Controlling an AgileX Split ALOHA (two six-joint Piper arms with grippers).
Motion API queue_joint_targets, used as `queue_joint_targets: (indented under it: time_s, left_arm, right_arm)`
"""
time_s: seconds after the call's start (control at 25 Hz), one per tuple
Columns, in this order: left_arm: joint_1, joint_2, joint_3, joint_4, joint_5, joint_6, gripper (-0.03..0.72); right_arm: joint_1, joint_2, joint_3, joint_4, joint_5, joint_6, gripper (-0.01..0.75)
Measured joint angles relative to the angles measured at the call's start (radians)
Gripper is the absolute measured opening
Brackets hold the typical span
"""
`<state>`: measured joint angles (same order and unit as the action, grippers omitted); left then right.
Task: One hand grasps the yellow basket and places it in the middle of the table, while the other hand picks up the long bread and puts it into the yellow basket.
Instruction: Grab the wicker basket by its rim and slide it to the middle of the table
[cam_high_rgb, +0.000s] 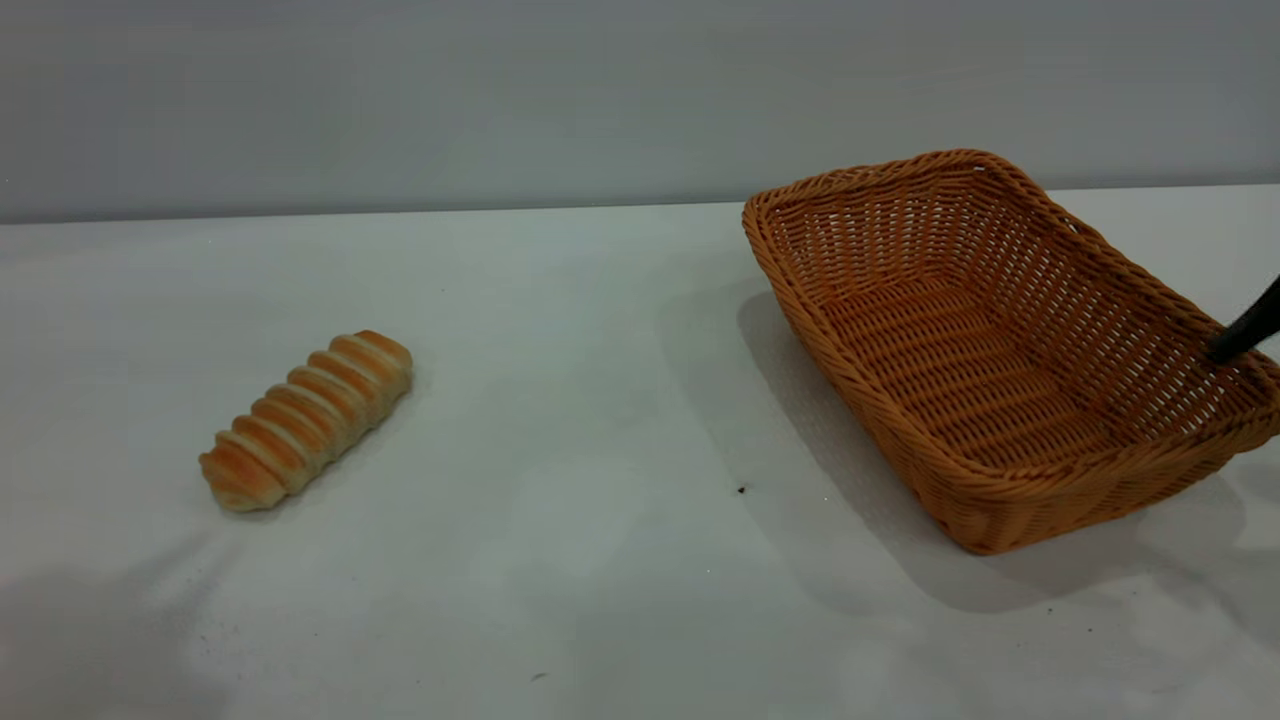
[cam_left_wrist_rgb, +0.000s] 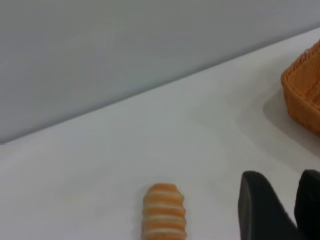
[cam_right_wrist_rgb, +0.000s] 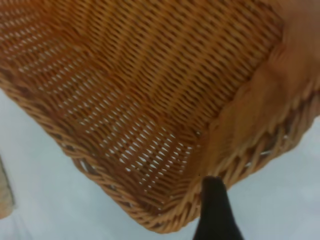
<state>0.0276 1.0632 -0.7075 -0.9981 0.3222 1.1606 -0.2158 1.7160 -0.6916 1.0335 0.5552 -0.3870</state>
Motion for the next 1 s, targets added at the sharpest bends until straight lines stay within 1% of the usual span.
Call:
queue_joint_targets:
  time_s: [0.36, 0.52, 0.76, 1.0]
  left_arm:
    - [0.000, 0.044, -0.042, -0.010, -0.013, 0.023, 0.237]
    - [0.000, 0.071, -0.043, -0.034, -0.018, 0.050, 0.237]
    - [0.000, 0.079, -0.049, -0.054, -0.027, 0.075, 0.237]
    - [0.000, 0.080, -0.049, -0.055, -0.028, 0.077, 0.237]
  right_arm:
    - [0.000, 0.043, 0.000, 0.029, -0.018, -0.030, 0.566]
    - [0.002, 0.094, 0.000, 0.099, -0.020, -0.099, 0.566]
    - [0.035, 0.135, 0.000, 0.208, -0.054, -0.170, 0.566]
    - [0.036, 0.201, 0.000, 0.289, -0.056, -0.243, 0.566]
